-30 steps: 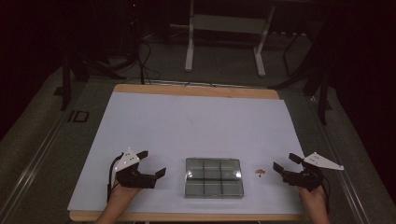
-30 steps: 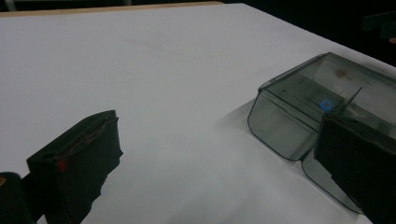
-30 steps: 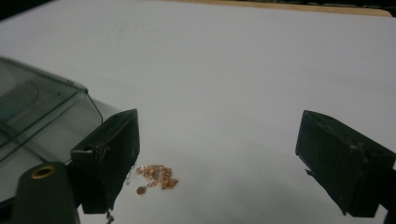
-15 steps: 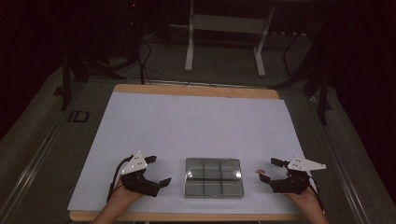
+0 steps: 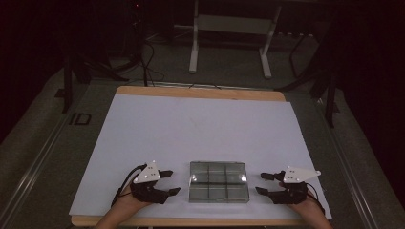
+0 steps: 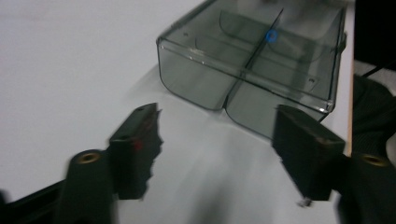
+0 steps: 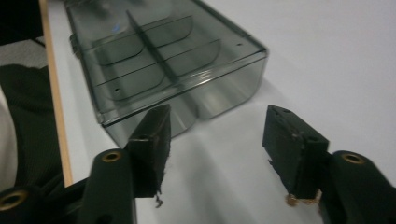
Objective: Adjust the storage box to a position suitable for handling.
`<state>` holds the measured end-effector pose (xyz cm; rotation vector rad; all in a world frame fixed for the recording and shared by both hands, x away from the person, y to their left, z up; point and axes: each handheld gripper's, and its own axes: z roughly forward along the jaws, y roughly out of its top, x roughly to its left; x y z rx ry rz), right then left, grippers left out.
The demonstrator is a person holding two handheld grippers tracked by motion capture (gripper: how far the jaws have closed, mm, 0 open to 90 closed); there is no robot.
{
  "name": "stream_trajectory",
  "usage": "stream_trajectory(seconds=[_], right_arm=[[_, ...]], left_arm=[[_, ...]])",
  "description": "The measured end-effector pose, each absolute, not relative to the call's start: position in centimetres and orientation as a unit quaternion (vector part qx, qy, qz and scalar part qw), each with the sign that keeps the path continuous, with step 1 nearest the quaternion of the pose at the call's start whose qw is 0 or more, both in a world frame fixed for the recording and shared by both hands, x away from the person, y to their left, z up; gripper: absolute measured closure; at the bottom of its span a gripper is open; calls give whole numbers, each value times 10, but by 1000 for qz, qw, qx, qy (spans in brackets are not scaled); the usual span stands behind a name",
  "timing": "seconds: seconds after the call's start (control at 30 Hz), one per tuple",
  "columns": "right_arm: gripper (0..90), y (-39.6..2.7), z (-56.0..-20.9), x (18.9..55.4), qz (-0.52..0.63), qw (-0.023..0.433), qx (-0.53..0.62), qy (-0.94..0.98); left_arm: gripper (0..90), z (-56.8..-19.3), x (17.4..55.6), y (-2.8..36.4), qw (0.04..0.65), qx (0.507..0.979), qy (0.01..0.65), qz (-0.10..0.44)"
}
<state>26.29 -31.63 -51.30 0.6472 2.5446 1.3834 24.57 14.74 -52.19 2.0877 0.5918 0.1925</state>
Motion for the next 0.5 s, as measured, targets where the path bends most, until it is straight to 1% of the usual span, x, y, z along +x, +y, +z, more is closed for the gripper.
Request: stream_trajectory(seconds=[0.07, 0.1, 0.13, 0.17, 0.23, 0.3, 0.33, 0.37, 0.43, 0.47, 0.5], right_arm=[[499, -314, -515, 262, 462, 78, 209, 858], [558, -312, -516, 261, 461, 74, 206, 860], [583, -311, -517, 261, 459, 66, 198, 864], [601, -309, -518, 259, 455, 64, 193, 867], [650, -307, -519, 258, 451, 59, 182, 872], [678, -305, -522, 257, 444, 52, 176, 877], [714, -304, -523, 258, 441, 44, 175, 879], [727, -304, -523, 258, 438, 41, 174, 881], [773, -302, -525, 258, 433, 38, 171, 884], [795, -301, -525, 258, 430, 35, 168, 886], [817, -301, -525, 258, 431, 36, 166, 886]], left_arm=[[444, -523, 245, 144, 457, 856, 234, 66], [477, -523, 245, 143, 453, 860, 227, 61], [530, -524, 245, 141, 448, 864, 220, 57], [550, -524, 245, 140, 442, 869, 215, 53], [621, -526, 244, 137, 436, 874, 210, 50], [652, -528, 244, 133, 425, 881, 202, 45], [694, -529, 244, 131, 423, 883, 199, 43], [699, -531, 243, 129, 419, 885, 196, 44], [746, -532, 243, 126, 417, 888, 192, 42], [747, -532, 244, 125, 416, 888, 192, 44], [779, -532, 245, 125, 418, 887, 192, 40]])
